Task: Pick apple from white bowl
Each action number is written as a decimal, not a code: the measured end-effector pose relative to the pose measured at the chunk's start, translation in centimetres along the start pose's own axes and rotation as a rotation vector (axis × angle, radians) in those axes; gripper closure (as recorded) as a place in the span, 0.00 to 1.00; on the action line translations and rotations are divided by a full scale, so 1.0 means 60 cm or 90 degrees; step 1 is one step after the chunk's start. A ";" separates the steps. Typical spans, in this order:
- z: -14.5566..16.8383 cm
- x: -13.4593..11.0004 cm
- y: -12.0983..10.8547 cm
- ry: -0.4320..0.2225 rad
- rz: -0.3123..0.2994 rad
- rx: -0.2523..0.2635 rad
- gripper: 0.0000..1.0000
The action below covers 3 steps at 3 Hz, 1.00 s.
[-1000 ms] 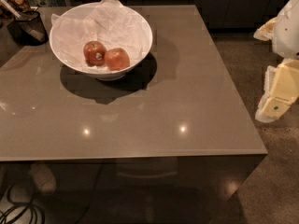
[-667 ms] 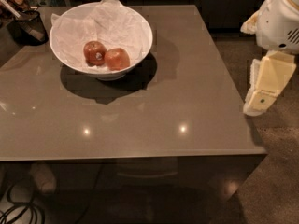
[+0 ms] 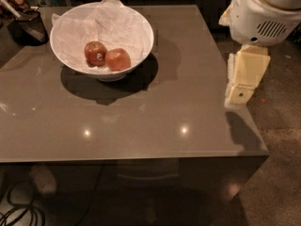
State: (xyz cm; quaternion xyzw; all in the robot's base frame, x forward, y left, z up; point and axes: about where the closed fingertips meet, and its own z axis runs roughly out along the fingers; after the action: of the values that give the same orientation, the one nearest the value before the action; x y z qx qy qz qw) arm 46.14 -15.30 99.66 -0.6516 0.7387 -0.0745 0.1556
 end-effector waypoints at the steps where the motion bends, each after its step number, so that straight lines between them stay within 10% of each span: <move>1: 0.007 -0.056 -0.031 -0.011 -0.020 0.013 0.00; 2: 0.007 -0.144 -0.078 -0.020 -0.060 0.028 0.00; 3: 0.005 -0.145 -0.080 -0.022 -0.060 0.031 0.00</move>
Offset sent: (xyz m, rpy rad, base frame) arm 0.0878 0.1186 0.0238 -0.0550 -0.0083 0.1385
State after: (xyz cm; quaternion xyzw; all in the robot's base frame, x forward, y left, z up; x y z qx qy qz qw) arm 51.63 -7.36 102.01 -0.6828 0.7025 -0.0883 0.1805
